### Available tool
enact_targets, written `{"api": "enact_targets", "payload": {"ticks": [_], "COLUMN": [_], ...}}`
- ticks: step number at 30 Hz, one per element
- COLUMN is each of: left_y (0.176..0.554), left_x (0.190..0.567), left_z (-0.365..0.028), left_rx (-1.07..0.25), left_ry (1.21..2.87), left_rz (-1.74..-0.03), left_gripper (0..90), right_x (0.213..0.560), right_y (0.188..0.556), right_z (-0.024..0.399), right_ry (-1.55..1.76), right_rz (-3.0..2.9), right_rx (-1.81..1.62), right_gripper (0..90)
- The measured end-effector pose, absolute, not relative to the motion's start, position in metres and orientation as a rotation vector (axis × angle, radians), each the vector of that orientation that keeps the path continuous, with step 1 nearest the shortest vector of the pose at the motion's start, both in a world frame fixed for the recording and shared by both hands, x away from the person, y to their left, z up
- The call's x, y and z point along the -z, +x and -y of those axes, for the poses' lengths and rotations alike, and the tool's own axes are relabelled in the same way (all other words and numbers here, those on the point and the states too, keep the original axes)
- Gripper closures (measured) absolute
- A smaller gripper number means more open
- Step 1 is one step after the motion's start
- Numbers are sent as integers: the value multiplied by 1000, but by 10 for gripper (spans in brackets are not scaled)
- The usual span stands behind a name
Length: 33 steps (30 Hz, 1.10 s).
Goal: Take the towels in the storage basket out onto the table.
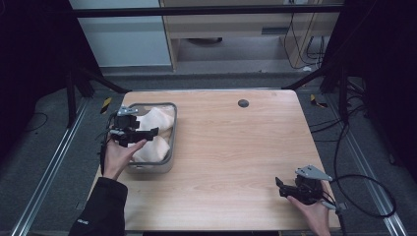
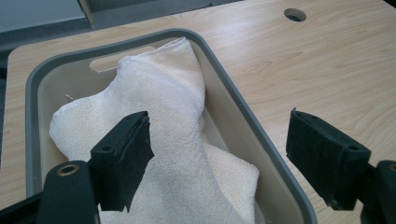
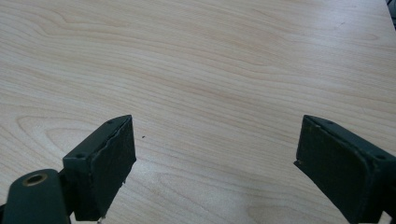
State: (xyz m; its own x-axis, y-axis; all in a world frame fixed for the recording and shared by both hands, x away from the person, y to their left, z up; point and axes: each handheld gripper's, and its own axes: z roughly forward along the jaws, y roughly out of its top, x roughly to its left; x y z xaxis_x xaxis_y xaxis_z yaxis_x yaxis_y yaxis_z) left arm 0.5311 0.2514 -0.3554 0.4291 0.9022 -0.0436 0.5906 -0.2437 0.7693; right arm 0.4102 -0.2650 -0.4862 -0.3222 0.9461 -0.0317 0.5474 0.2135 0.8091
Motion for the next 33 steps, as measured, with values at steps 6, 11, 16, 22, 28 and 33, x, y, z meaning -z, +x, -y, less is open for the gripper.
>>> {"api": "enact_targets", "payload": {"ticks": [6,11,16,22,28,33], "left_y": [541,549,554,560,566,570], "left_x": [361,366,372,380,388,393], "left_z": [-249,-249,-251,-249,-248,-248], "left_rx": [-530,-519,-510,-500,-490,-489], "left_ry": [1988,2000,2019,2046,2070,2086], "left_rz": [-1282,-1313,-1339,-1360,-1386,-1406], "left_gripper": [216,216,215,212,212,212], "right_x": [486,486,487,487,488,488], "right_y": [411,410,411,411,412,412], "right_z": [265,264,264,264,264,264], "right_ry": [1382,1388,1384,1386,1388,1384], "right_rz": [-1964,-1972,-1976,-1981,-1990,-1997], "right_rx": [-975,-978,-975,-974,-971,-968], "right_gripper": [120,123,123,123,123,123]}}
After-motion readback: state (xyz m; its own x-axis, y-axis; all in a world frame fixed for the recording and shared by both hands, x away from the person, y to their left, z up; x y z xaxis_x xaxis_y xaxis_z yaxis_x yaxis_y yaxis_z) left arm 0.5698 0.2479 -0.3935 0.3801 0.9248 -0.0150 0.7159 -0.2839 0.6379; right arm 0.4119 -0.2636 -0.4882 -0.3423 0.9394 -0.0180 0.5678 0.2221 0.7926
